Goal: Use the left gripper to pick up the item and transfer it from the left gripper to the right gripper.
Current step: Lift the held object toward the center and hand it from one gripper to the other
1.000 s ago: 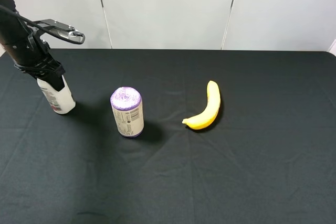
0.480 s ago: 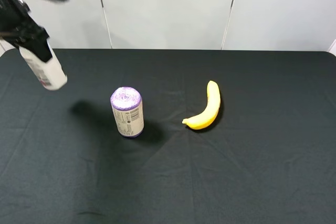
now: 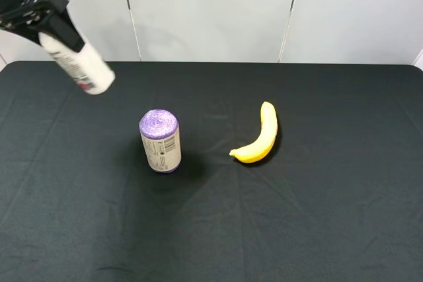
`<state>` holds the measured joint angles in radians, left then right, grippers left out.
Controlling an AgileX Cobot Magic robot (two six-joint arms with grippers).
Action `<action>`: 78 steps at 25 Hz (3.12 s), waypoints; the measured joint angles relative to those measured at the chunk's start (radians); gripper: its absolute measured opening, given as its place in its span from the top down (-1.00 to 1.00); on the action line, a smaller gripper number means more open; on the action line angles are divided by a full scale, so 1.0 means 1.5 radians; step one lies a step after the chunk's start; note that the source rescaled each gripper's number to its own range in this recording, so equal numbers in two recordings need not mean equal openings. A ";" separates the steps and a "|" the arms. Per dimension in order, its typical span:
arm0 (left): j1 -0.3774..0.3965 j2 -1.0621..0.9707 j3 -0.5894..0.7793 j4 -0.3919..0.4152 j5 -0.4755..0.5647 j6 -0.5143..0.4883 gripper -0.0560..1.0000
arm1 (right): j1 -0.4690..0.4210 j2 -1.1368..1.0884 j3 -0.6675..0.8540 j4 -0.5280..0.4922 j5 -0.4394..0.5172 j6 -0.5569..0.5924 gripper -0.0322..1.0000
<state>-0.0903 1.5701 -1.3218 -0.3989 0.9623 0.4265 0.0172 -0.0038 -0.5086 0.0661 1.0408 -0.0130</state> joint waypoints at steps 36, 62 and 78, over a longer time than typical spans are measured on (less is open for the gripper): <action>-0.123 0.193 0.000 -0.605 0.083 0.230 0.89 | 0.000 0.118 -0.001 0.038 -0.039 -0.023 -1.00; -0.123 0.194 0.000 -0.590 0.095 0.251 0.89 | 0.280 0.667 -0.289 0.169 -0.210 -0.359 -1.00; -0.123 0.194 0.000 -0.590 0.096 0.251 0.89 | 0.421 0.859 -0.400 0.162 -0.252 -0.392 -1.00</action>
<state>-0.2749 1.8614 -1.3218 -1.2832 1.1062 0.8035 0.6487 1.2843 -1.1091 0.3093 0.6631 -0.6006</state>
